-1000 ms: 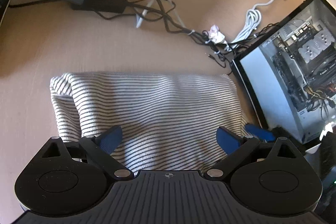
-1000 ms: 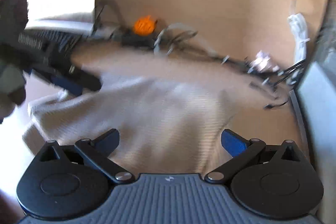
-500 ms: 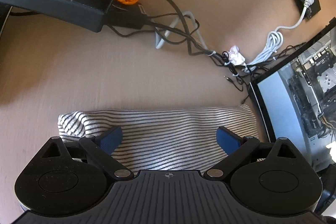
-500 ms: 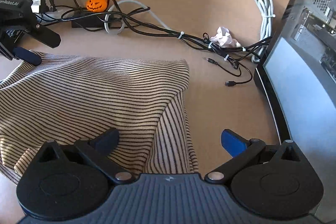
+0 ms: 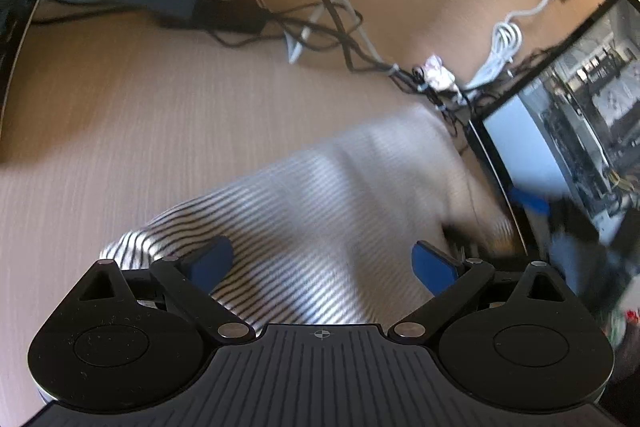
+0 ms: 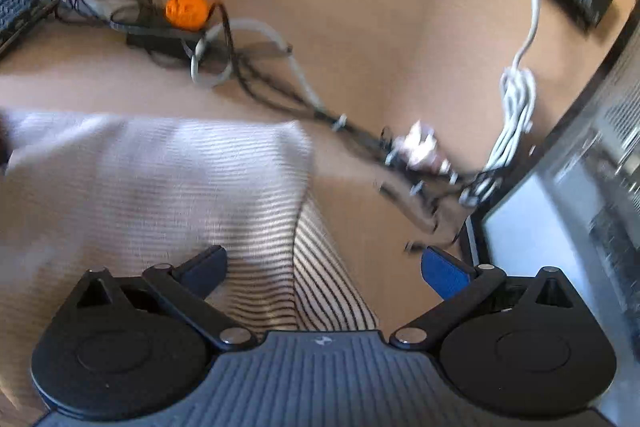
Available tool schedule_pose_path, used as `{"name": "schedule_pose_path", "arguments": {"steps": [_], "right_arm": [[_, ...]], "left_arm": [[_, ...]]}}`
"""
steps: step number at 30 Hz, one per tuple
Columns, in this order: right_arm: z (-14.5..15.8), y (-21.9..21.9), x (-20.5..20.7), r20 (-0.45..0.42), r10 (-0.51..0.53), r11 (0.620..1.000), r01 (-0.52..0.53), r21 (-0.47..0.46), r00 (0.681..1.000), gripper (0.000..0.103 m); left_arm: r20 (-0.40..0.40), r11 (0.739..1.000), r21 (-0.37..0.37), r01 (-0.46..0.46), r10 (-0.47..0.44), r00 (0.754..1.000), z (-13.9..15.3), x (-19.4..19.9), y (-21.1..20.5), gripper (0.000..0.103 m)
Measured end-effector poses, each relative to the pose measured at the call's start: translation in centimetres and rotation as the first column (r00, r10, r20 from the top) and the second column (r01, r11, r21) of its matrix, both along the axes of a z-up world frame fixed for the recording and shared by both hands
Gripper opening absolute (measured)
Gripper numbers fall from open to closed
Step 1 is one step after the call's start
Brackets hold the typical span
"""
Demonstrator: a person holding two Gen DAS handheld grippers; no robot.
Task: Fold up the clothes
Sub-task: 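Push the folded shirt into a neat rectangle with both grippers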
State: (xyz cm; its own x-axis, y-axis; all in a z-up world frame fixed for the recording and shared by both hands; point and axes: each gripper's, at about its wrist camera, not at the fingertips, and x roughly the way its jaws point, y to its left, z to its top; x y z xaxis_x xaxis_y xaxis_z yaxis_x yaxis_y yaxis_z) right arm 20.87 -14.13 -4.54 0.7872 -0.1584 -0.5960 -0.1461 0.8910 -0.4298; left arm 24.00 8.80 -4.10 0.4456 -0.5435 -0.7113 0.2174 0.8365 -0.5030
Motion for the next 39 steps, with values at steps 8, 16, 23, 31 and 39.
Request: {"name": "schedule_pose_path", "arguments": {"steps": [8,16,23,31,39], "right_arm": [[2.3,0.5,-5.2,0.007,0.071,0.994,-0.071,0.085,0.997,0.103],[2.7,2.0,-8.2,-0.035,0.101,0.979,-0.093,0.180,0.994,0.103],[0.1,5.1,-9.0,-0.057,0.144,0.989,-0.141,0.046,0.988,0.103],[-0.7,2.4,-8.0,-0.075,0.140,0.988,-0.144,-0.050,0.987,0.103],[2.6,-1.5,-6.2,-0.063,0.074,0.996,-0.071,0.060,0.995,0.103]], "left_arm": [[-0.063,0.998,-0.058,0.021,-0.024,0.998,0.3,-4.6,0.1,0.099],[0.117,0.982,0.186,-0.039,0.017,0.993,3.2,-4.7,0.9,0.099],[0.159,0.890,0.453,-0.047,-0.028,0.987,1.1,-3.3,-0.2,0.099],[0.160,0.865,0.501,0.023,-0.118,0.980,0.3,-5.7,-1.8,0.099],[0.199,0.897,0.438,0.065,-0.167,0.966,2.3,-7.8,-3.3,0.099]]}}
